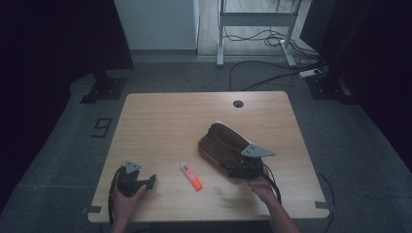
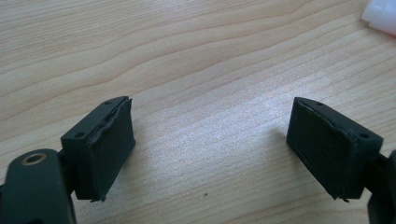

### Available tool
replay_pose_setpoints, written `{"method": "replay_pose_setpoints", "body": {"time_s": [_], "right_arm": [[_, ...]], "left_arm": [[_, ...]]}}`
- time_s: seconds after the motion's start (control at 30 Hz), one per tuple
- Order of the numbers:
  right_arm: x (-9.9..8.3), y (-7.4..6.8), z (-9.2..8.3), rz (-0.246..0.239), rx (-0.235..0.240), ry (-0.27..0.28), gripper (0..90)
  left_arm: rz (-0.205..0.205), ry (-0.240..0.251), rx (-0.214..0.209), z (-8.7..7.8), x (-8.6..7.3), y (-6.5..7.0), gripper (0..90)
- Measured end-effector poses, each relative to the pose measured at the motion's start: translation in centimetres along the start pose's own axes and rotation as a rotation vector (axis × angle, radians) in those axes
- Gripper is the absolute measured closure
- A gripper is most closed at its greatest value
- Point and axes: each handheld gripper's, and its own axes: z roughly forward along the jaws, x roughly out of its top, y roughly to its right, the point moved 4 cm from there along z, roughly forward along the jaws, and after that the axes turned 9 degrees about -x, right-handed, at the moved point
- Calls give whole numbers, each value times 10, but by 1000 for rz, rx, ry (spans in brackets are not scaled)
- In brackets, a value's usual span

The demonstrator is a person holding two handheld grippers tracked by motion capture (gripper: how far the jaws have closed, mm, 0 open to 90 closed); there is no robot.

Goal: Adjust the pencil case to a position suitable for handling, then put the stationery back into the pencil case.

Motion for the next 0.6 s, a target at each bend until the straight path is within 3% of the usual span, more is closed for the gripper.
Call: {"method": "replay_pose_setpoints", "body": {"time_s": [0.6], "right_arm": [[-9, -23, 14, -19, 43, -52, 289]], "left_arm": [[0, 0, 0, 0, 0, 0, 149]]}}
